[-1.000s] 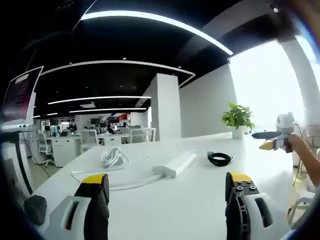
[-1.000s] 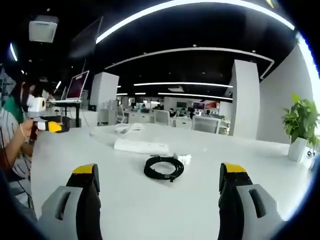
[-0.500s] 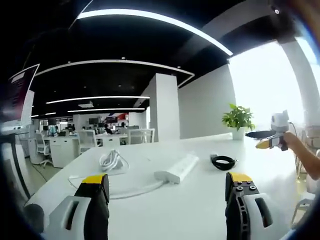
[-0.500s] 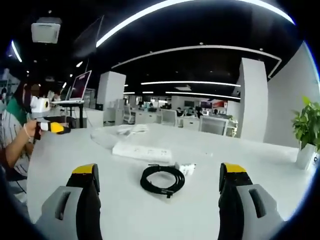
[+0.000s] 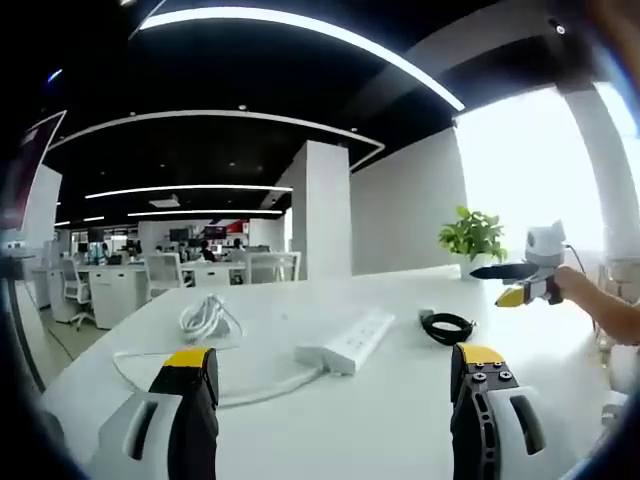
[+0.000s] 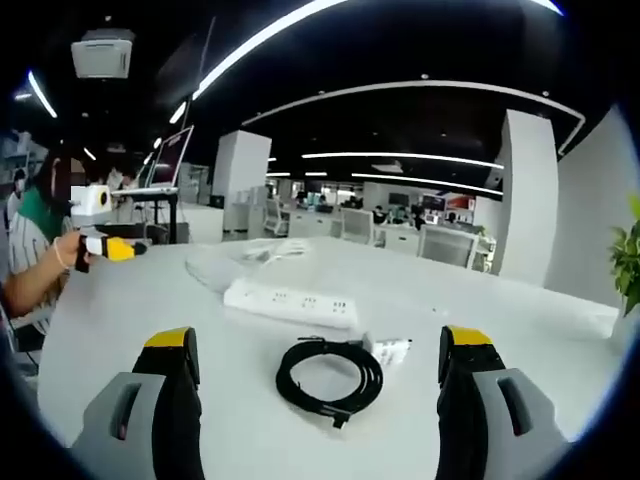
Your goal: Straighten the power strip on the desk, plug the charger into it
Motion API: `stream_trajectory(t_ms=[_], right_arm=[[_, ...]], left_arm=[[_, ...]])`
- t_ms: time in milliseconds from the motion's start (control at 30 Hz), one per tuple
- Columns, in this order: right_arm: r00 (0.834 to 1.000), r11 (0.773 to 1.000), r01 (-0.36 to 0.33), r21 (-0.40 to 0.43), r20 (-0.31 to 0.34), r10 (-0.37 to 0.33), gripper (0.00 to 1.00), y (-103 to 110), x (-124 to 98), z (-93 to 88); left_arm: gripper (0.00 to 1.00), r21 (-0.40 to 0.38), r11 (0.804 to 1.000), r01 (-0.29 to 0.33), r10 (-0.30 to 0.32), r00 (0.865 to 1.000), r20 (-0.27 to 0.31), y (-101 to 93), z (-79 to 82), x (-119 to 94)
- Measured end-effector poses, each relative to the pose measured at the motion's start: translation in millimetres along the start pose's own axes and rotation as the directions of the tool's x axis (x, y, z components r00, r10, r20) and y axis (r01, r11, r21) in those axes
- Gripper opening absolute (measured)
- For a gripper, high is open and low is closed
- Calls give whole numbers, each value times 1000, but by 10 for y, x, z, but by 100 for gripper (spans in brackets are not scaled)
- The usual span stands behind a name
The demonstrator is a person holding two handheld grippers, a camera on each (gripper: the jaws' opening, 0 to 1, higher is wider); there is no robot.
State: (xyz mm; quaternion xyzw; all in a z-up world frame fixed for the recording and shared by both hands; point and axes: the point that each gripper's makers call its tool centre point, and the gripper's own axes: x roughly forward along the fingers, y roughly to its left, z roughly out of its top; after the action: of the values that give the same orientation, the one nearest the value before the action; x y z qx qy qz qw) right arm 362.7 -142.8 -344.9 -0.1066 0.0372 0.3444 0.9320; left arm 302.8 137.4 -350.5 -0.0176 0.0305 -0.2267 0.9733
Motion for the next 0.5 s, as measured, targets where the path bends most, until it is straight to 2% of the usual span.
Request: stream_trajectory(t_ms=[267, 500], right_arm=[[1000, 999, 19, 26, 0, -19, 100, -42, 59, -20], [999, 999, 43, 24, 23, -44, 100, -124, 98, 27]], left_arm=[[99, 7, 1000, 1, -1, 1000, -15, -5, -44, 111], [99, 6, 1000, -3, 3, 1000, -7, -1, -6, 210]])
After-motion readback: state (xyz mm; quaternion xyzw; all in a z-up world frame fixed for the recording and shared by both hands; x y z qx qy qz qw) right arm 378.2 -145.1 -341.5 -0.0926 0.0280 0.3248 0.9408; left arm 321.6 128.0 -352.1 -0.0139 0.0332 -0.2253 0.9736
